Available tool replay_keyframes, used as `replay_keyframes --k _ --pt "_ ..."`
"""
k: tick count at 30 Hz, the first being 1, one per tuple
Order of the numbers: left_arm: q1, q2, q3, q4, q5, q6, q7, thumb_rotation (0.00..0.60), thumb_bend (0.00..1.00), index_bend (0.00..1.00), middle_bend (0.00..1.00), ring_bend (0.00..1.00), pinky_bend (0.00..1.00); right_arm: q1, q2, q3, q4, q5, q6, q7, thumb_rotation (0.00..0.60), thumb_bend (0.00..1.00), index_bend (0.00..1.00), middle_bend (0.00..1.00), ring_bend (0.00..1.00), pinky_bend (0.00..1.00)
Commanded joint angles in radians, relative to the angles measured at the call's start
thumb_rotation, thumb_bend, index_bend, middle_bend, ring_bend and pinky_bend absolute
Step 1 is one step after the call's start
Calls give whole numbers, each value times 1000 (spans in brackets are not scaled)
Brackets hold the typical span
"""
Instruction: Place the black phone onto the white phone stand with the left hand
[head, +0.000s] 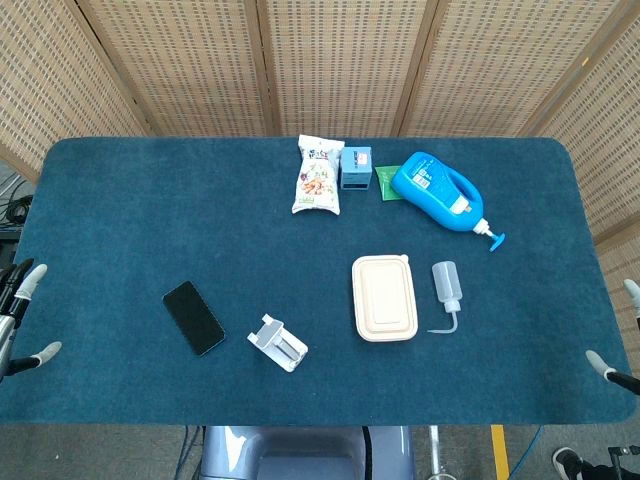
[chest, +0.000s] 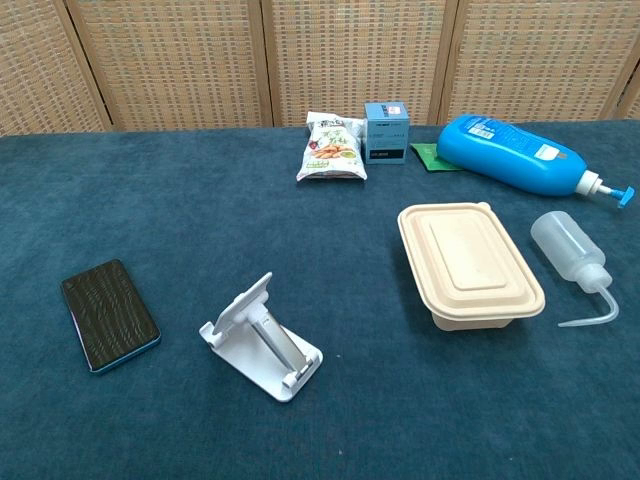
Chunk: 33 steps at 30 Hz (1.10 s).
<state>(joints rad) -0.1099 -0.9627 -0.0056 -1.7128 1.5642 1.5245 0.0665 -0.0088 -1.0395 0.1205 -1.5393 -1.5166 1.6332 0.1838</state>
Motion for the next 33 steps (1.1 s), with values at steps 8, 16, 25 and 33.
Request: replay_keyframes --k 8,16,25,33 --pt "0 -8 3 11 16 -5 0 600 0 0 0 0 0 5 9 -12 9 -15 -13 6 600 0 0 0 0 0" --pt "-130 -58 -16 96 102 -147 11 600 0 0 0 0 0 15 6 1 16 21 -37 19 600 0 0 0 0 0" --pt "-498 -213 50 363 355 -520 -233 600 0 0 0 0 0 35 -6 25 23 97 -94 -11 600 0 0 0 0 0" --pt "-620 -314 89 486 411 -592 -294 600 0 75 69 96 75 43 -11 39 31 141 -123 -24 600 0 0 0 0 0"
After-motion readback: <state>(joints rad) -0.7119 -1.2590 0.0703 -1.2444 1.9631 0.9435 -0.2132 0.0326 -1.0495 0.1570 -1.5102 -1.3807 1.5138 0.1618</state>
